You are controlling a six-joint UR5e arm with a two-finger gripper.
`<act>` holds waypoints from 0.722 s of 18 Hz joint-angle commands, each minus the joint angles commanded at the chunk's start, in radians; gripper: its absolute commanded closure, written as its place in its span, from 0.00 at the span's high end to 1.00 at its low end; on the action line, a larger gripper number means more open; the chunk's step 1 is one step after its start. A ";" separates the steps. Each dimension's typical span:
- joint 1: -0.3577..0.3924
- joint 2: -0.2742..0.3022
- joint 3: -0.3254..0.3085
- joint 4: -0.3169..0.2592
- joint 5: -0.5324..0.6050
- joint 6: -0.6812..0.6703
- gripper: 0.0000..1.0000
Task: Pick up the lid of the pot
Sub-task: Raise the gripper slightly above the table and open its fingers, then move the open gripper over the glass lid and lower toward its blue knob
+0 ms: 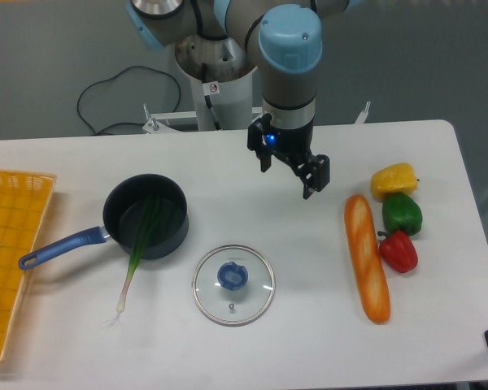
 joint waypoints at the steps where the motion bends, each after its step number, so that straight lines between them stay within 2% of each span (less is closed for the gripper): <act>1: -0.002 0.000 0.006 0.000 -0.002 -0.012 1.00; 4: -0.009 -0.008 0.009 0.011 -0.006 -0.044 1.00; 6: -0.037 -0.049 0.017 0.110 0.000 -0.113 1.00; 7: -0.052 -0.052 0.023 0.123 -0.002 -0.144 1.00; 13: -0.035 -0.048 0.032 0.065 -0.017 -0.138 1.00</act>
